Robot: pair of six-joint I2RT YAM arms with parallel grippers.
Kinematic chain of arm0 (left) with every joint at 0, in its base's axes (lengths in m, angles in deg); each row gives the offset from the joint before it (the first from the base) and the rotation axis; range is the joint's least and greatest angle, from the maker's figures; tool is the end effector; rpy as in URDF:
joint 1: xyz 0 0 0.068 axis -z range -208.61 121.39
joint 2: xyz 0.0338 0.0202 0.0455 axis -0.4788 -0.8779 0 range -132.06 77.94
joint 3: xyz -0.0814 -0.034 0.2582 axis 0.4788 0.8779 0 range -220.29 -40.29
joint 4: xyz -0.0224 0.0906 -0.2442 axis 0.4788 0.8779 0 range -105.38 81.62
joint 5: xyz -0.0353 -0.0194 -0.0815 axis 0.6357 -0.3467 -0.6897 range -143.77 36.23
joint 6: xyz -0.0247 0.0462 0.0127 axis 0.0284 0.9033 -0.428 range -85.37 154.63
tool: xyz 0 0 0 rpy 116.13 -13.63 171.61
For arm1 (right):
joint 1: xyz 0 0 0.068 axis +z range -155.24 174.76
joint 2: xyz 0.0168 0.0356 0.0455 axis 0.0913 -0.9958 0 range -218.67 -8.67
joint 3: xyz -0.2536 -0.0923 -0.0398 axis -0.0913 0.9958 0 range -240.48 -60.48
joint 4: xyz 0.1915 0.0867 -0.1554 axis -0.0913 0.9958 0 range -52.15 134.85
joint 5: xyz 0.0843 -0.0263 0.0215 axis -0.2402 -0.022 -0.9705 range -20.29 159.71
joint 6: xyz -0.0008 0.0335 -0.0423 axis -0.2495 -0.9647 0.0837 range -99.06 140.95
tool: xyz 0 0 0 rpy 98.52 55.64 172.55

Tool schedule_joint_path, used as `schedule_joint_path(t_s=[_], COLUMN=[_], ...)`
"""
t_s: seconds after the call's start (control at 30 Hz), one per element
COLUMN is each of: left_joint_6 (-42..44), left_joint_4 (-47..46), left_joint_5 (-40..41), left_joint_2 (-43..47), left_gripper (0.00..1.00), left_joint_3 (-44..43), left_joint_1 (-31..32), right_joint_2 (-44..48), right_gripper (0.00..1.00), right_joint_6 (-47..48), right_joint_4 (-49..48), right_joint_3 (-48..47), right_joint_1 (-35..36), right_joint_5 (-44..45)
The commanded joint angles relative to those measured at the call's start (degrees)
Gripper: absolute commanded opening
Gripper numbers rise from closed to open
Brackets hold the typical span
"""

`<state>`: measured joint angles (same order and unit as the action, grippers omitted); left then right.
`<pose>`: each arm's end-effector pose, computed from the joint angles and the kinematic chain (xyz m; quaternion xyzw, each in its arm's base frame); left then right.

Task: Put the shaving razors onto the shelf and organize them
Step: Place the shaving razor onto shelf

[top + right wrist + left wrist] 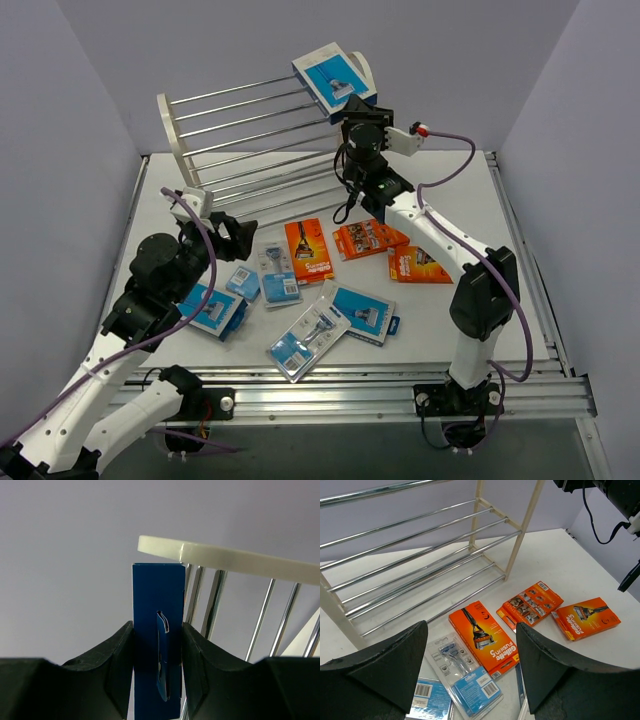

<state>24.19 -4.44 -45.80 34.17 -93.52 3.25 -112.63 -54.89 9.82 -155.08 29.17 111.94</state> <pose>0.1473 -0.0857 0.3927 0.0851 0.7110 -0.2048 0.6673 0.3684 0.2234 0.4212 0.4661 0.4052 0.5016 0.6057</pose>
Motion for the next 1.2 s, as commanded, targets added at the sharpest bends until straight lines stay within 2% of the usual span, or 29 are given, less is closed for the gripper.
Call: schedule_joint_path(t_s=[0.0, 0.53, 0.7, 0.73, 0.9, 1.17], left_joint_6=[0.15, 0.42, 0.42, 0.42, 0.51, 0.50], left_joint_4=[-0.48, -0.22, -0.30, -0.22, -0.13, -0.04], left_joint_5=[0.73, 1.00, 1.09, 1.09, 1.09, 1.09], left_joint_2=[-0.26, -0.88, -1.06, -0.97, -0.97, -0.97], left_gripper=[0.80, 0.80, 0.80, 0.80, 0.80, 0.80], left_joint_3=[-0.73, -0.82, -0.82, -0.82, -0.82, -0.82], left_joint_1=[0.49, 1.72, 1.98, 2.07, 2.25, 2.25], right_joint_2=[-1.24, -5.99, -6.60, -6.60, -7.22, -7.04], right_gripper=[0.00, 0.01, 0.18, 0.27, 0.45, 0.59], right_joint_6=[-3.88, -6.43, -5.73, -5.38, -2.67, -0.02], right_joint_4=[-1.95, -1.41, -1.85, -2.20, -0.80, 1.75], right_joint_3=[-3.20, -6.64, -6.47, -6.55, -7.87, -9.19], right_joint_1=[-0.66, -1.45, -1.54, -1.54, -1.54, -1.63], right_joint_5=[3.90, 2.94, 2.24, 1.80, -0.05, -2.16])
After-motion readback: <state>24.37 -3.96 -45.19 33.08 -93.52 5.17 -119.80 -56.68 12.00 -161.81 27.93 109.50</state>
